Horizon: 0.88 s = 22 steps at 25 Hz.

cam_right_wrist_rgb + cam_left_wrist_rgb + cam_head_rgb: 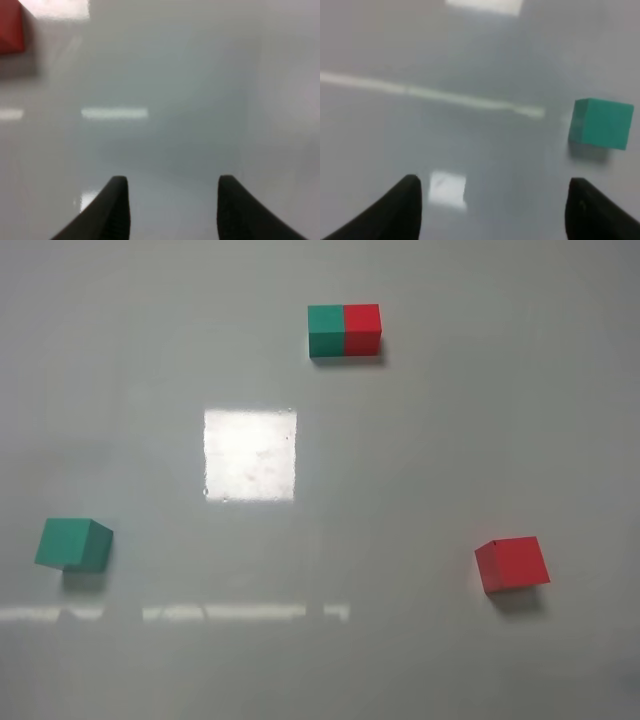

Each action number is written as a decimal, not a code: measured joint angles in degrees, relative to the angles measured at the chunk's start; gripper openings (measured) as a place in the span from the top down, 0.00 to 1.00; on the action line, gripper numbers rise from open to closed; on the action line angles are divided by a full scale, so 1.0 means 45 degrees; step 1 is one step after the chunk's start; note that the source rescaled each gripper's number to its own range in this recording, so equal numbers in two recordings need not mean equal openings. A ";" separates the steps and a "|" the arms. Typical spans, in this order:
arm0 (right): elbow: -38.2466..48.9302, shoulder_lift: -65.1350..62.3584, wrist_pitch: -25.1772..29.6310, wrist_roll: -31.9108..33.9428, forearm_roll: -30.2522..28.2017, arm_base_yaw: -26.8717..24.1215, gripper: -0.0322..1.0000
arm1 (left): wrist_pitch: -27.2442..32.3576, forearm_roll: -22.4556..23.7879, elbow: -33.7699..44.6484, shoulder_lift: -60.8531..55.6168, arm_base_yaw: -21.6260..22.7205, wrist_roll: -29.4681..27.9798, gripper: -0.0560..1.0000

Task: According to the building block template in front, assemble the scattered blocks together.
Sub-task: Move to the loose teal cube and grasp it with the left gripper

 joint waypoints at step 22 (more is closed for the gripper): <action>0.0000 0.0000 0.0000 0.0000 0.0000 0.0000 0.87 | -0.2182 -0.2509 -0.0024 0.3388 0.0000 0.1176 0.45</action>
